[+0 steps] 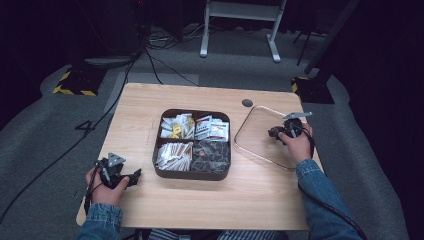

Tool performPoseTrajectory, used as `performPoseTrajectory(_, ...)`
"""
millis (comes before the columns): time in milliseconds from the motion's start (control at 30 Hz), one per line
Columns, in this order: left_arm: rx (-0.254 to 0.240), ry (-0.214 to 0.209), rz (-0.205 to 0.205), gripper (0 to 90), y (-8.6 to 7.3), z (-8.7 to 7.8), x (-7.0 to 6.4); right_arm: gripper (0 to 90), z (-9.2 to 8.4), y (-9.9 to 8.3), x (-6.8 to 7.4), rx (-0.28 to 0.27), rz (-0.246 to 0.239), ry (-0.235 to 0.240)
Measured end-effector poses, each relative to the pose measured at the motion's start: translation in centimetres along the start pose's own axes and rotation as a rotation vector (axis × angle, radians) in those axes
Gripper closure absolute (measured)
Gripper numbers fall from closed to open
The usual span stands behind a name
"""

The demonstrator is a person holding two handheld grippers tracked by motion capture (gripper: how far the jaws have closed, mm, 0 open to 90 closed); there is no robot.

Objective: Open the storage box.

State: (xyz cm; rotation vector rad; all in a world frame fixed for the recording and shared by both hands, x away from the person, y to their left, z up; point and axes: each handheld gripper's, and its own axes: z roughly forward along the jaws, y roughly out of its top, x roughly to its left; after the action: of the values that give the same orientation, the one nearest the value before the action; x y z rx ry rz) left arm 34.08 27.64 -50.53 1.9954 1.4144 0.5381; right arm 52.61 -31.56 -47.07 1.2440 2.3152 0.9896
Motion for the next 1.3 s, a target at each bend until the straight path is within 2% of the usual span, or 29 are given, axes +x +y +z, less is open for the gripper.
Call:
performPoseTrajectory(300,0.000,-0.001,-0.001,16.4,0.0,0.0,0.0,59.0,0.6,-1.2,-0.1,0.020,-0.003,-0.007)
performPoseTrajectory(500,0.001,-0.001,-0.002,16.4,0.0,0.0,0.0,58.6,0.7,-1.6,-0.1,0.005,0.012,-0.009)
performPoseTrajectory(567,0.000,0.000,0.000,16.4,0.0,0.0,0.0,54.0,0.6,-1.6,-0.1,0.002,0.020,0.007)
performPoseTrajectory(667,0.000,0.000,0.000,16.4,0.0,0.0,0.0,45.1,0.1,-1.4,-0.2,-0.041,0.038,0.008)
performPoseTrajectory(700,0.001,-0.001,-0.001,16.4,0.0,0.0,0.0,45.1,0.1,-1.4,-0.2,-0.041,0.038,0.008)
performPoseTrajectory(733,0.001,0.000,0.000,16.4,0.0,0.0,0.0,42.7,-0.7,-1.2,0.0,-0.074,0.059,0.022)
performPoseTrajectory(767,0.001,0.001,0.000,16.4,0.0,0.0,0.0,42.7,-0.7,-1.2,0.0,-0.074,0.059,0.022)
performPoseTrajectory(800,-0.003,0.005,0.001,16.4,0.0,0.0,0.0,40.6,-1.5,-1.3,0.3,-0.121,0.081,0.036)
performPoseTrajectory(867,0.001,0.007,0.000,16.7,0.0,0.0,-0.1,40.2,-1.8,-1.3,0.4,-0.136,0.089,0.042)
performPoseTrajectory(933,-0.003,0.013,-0.005,16.8,0.0,0.0,-0.2,39.2,-2.8,-1.6,1.0,-0.181,0.097,0.073)
performPoseTrajectory(1000,-0.002,0.013,-0.007,16.5,0.0,0.1,-0.3,38.9,-3.0,-1.8,1.3,-0.189,0.091,0.086)
performPoseTrajectory(1067,-0.001,0.008,-0.013,16.1,0.1,0.1,-0.3,38.2,-3.0,-1.7,1.6,-0.176,0.078,0.095)
performPoseTrajectory(1167,0.011,0.010,-0.015,17.6,0.3,0.1,-0.2,37.9,-3.1,-1.7,1.9,-0.170,0.055,0.091)
performPoseTrajectory(1233,0.029,0.003,-0.030,20.7,0.6,0.0,-0.2,37.6,-3.3,-1.7,2.2,-0.168,0.041,0.093)
performPoseTrajectory(1267,0.011,-0.016,-0.057,21.4,0.9,-0.1,-0.3,37.4,-3.5,-1.8,2.2,-0.174,0.048,0.099)
performPoseTrajectory(1300,0.011,-0.028,-0.063,21.4,1.1,-0.2,-0.4,37.4,-3.6,-1.9,2.2,-0.178,0.054,0.103)
